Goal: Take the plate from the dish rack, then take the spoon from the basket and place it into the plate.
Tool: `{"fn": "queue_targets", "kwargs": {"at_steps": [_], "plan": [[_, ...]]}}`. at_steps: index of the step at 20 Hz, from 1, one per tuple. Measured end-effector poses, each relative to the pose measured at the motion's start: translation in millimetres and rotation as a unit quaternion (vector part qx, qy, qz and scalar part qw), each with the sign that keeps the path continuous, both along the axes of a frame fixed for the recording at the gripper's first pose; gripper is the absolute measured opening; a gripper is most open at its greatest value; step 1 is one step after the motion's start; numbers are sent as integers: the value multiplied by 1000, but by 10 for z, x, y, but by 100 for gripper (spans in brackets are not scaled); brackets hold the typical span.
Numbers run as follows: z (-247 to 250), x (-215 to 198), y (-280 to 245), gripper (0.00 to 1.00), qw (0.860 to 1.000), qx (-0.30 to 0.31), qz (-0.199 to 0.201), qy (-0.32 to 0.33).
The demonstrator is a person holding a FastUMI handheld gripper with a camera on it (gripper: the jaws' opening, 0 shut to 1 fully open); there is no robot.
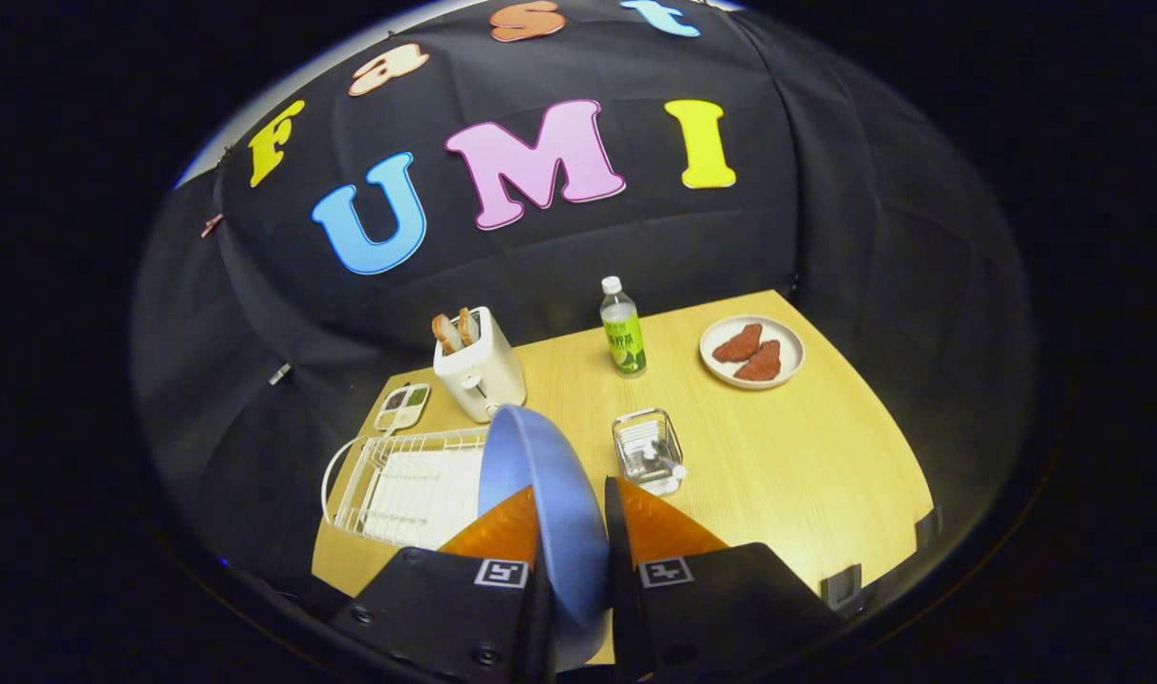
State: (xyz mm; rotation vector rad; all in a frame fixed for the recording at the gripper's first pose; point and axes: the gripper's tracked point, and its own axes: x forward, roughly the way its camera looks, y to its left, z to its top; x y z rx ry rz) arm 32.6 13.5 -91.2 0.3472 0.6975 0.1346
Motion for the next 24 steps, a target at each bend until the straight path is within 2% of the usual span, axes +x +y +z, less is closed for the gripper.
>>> {"fn": "queue_targets", "kwargs": {"at_steps": [5,8,16,22,24], "plan": [[-535,-470,-349,27,997,35,15,67],[-837,-510,-491,27,994,52,23,92],[-1802,-126,-562,28,988,69,65,124],[-2039,50,-573,29,986,82,95,111],[-2117,92,-675,30,989,55,101,97]]}}
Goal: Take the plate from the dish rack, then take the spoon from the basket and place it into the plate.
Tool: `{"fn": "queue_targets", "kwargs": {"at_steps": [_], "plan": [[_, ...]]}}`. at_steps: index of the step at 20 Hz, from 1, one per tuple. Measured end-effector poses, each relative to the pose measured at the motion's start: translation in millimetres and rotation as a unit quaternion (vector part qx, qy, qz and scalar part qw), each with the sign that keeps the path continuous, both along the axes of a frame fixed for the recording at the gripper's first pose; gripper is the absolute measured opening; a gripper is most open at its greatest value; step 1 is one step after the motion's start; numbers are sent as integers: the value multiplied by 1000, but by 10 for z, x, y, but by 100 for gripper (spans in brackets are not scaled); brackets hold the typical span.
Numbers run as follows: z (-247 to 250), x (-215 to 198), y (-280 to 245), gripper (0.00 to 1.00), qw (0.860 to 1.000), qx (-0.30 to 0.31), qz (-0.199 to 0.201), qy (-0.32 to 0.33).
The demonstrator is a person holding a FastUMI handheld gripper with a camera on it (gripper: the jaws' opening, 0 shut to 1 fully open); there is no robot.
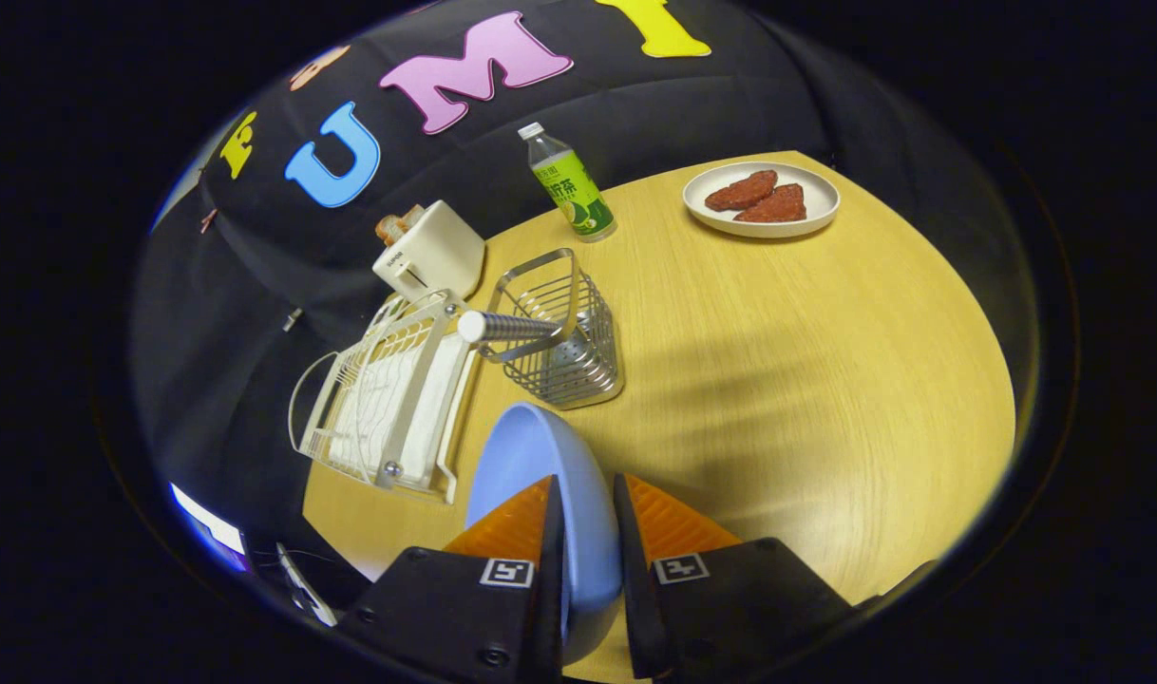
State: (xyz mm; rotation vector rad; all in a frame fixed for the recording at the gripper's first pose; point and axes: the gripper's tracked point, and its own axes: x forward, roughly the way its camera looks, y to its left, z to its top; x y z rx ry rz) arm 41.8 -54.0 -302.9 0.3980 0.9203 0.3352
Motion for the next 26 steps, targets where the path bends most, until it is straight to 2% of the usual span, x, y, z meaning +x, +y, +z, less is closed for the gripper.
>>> {"fn": "queue_targets", "kwargs": {"at_steps": [1,3,4,6,10,13,23,25,26], "plan": [[-15,-2,-16,31,1000,-8,5,-4],[26,5,-88,53,1000,-18,8,-24],[76,34,-109,76,999,-23,12,-43],[279,84,-126,100,994,-35,27,-99],[717,308,-18,98,970,-56,53,-229],[930,504,161,98,955,-44,57,-289],[690,1074,447,98,952,-43,24,-304],[689,1147,474,95,948,-50,24,-312],[691,1173,489,83,946,-55,24,-319]]}}
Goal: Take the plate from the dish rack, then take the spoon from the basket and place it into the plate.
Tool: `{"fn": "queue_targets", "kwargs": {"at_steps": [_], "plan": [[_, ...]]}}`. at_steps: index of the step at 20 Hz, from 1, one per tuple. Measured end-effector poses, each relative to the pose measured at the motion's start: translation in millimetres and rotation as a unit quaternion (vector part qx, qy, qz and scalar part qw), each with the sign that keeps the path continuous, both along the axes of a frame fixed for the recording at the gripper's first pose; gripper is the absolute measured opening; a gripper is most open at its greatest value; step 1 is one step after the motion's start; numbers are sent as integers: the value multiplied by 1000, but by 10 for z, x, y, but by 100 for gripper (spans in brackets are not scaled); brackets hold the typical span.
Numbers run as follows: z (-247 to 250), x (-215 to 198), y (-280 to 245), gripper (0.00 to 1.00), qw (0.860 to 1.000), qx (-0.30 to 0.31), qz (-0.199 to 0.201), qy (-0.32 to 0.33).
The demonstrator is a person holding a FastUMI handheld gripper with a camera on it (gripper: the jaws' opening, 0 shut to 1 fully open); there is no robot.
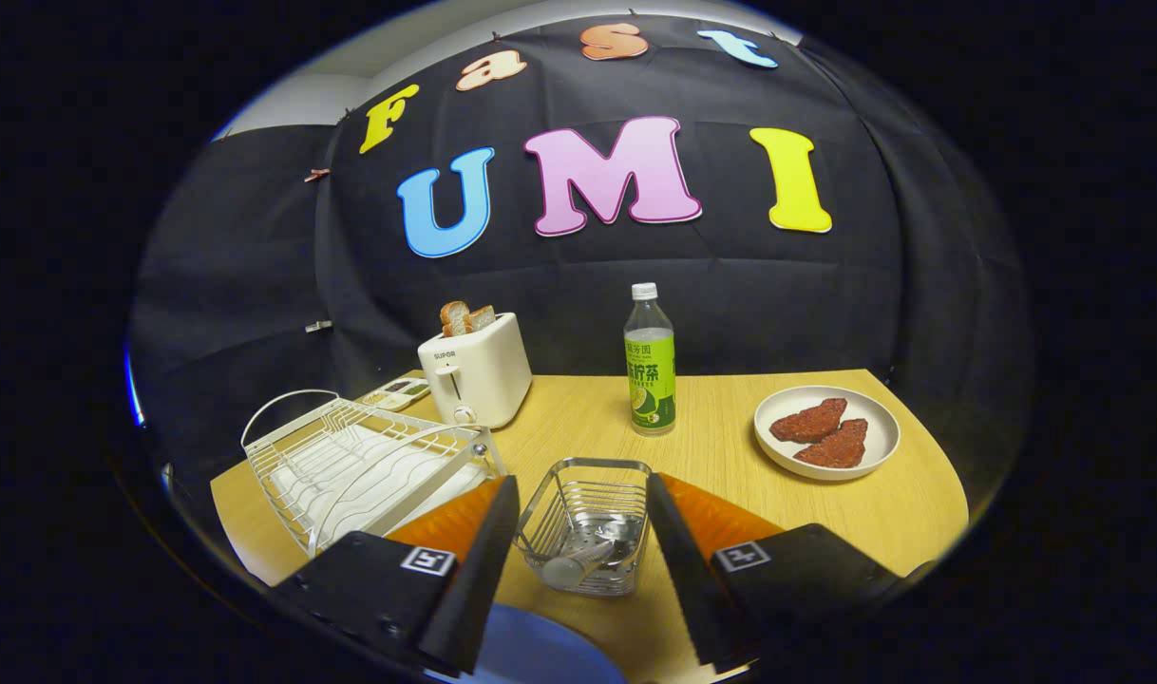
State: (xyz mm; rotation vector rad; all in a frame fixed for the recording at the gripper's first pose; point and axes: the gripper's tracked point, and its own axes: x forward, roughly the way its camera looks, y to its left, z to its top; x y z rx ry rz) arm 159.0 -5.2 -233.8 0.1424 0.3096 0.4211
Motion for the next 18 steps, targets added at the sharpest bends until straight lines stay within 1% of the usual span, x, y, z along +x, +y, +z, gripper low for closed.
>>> {"fn": "queue_targets", "kwargs": {"at_steps": [1,2,5,6,8,11,13,14,15,16,18], "plan": [[-1,39,22,74,1000,-3,2,-7],[-14,55,50,67,1000,-6,4,-11],[-101,87,108,69,1000,-11,10,-5],[-105,106,121,64,1000,-11,12,-6],[-181,140,99,56,1000,-28,11,-8],[-249,132,160,40,999,-30,19,5],[-284,172,108,38,999,-48,11,7],[-275,218,120,30,998,-56,10,3],[-295,199,138,28,998,-58,16,6],[-325,167,181,24,998,-58,24,15],[-309,190,176,23,997,-66,25,21]]}}
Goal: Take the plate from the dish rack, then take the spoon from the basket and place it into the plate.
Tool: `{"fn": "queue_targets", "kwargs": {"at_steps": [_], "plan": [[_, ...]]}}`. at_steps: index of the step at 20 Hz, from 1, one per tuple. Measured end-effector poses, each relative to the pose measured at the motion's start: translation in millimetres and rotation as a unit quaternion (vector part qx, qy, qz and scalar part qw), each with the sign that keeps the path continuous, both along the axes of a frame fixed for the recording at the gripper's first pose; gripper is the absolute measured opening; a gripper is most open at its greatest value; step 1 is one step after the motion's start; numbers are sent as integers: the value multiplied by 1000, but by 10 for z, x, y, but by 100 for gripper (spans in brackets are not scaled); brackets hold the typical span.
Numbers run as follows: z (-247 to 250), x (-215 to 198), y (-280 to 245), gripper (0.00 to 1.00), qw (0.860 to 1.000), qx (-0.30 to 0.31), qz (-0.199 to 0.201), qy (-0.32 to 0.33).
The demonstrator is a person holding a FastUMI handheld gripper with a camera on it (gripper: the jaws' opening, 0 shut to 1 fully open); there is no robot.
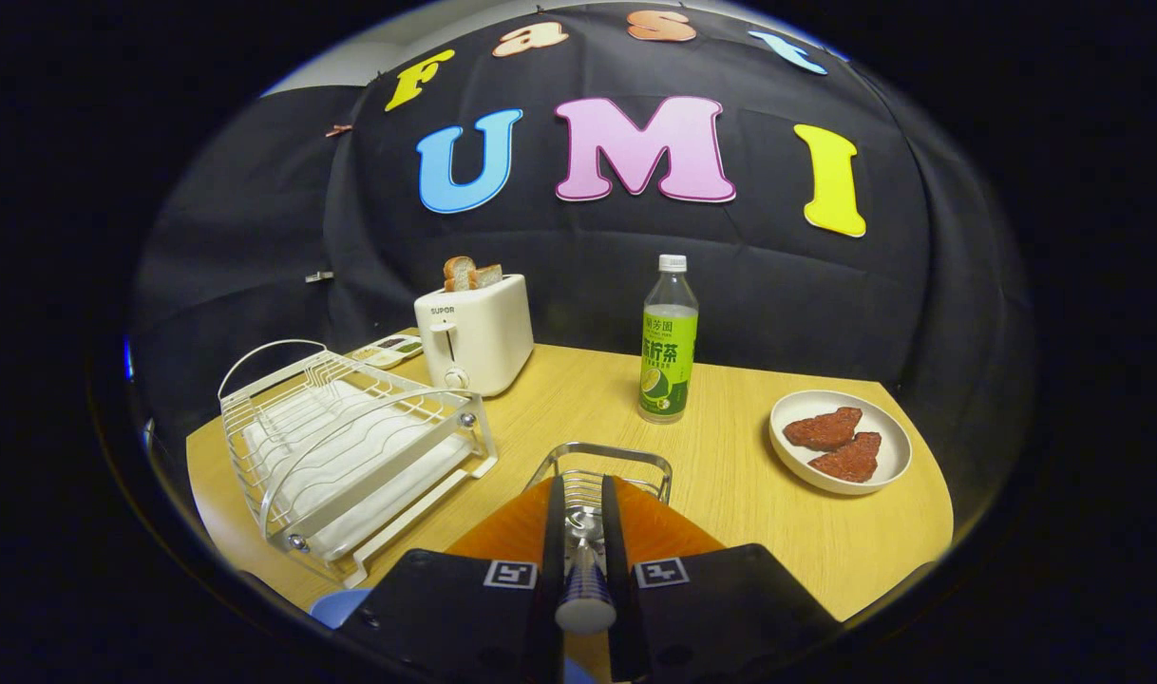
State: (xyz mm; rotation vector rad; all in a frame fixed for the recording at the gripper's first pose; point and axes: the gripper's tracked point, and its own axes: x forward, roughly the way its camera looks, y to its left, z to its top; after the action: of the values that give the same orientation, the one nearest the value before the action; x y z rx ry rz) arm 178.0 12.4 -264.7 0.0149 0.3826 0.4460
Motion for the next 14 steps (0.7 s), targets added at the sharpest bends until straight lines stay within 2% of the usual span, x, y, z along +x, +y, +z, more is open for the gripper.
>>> {"fn": "queue_targets", "kwargs": {"at_steps": [5,9,14], "plan": [[181,-10,-68,21,1000,10,-9,12],[518,-113,-212,21,1000,20,-10,5],[1095,-406,-293,21,999,39,23,-15]]}}
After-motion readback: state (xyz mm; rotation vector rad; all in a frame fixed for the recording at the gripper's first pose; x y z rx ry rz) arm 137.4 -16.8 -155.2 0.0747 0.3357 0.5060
